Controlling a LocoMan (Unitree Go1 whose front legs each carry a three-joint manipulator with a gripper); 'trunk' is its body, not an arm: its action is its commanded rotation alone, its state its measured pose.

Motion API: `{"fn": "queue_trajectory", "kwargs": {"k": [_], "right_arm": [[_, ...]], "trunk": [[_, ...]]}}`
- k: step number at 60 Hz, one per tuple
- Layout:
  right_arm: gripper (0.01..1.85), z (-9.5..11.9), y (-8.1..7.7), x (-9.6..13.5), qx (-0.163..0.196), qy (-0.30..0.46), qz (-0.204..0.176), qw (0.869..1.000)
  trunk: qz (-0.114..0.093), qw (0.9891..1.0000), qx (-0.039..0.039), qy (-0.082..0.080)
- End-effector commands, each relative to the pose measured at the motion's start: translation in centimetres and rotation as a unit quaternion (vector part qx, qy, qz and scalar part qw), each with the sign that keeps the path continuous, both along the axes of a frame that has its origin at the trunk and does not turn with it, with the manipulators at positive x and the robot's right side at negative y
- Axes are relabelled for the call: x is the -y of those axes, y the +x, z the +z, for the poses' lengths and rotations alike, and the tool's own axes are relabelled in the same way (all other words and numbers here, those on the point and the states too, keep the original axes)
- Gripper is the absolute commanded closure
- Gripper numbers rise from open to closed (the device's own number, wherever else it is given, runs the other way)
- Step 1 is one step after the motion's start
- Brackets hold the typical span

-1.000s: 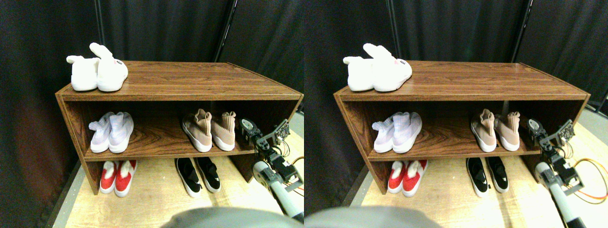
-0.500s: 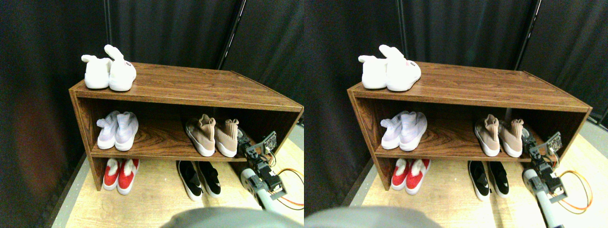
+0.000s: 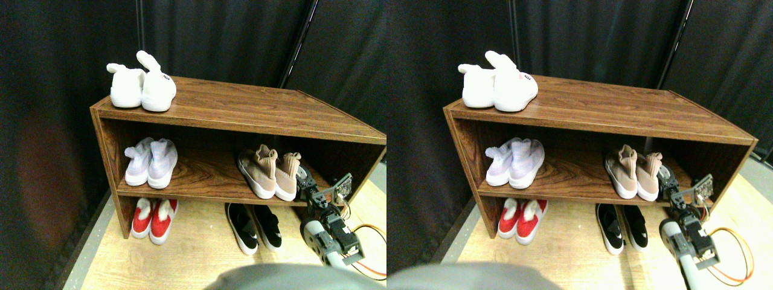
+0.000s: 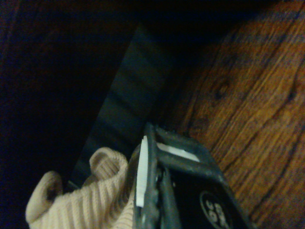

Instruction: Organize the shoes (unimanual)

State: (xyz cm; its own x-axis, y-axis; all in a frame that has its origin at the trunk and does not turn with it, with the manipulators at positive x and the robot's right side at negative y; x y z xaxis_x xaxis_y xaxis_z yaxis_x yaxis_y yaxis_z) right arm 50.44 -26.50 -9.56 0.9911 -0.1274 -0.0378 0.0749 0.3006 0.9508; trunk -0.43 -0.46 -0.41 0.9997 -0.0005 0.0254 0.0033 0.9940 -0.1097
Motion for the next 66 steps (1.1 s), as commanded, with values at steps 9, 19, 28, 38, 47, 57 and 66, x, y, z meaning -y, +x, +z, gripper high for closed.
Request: {"fn": "queue_trajectory", "kwargs": {"k": [9, 19, 28, 38, 47, 57, 66], "right_arm": [[1.80, -0.4, -0.3, -0.1, -0.010, -0.006, 0.007, 1.000], [1.80, -0.6, 0.2, 0.6, -0.010, -0.023, -0.003, 1.000], [1.80, -0.5, 0.7, 2.2, -0.011, -0.043, -0.042, 0.998], [1.80, 1.0, 0.2, 3.6, 0.011, -0.077, -0.047, 0.996], [1.80, 2.4, -0.7, 3.7, 0.034, -0.088, -0.010, 0.995], [1.80, 3.7, -2.5, 3.2, 0.066, -0.104, 0.014, 0.992], [1.80, 4.9, -5.0, 2.8, 0.096, -0.084, 0.032, 0.991]], "trunk": [[0.003, 0.9999, -0.0137, -0.007], [0.002, 0.9999, -0.0146, -0.006], [-0.001, 0.9999, -0.0146, -0.005], [-0.013, 0.9998, -0.0132, 0.002], [-0.018, 0.9998, -0.0102, 0.006], [-0.023, 0.9996, -0.0107, 0.010], [-0.025, 0.9996, -0.0116, 0.010]]}}
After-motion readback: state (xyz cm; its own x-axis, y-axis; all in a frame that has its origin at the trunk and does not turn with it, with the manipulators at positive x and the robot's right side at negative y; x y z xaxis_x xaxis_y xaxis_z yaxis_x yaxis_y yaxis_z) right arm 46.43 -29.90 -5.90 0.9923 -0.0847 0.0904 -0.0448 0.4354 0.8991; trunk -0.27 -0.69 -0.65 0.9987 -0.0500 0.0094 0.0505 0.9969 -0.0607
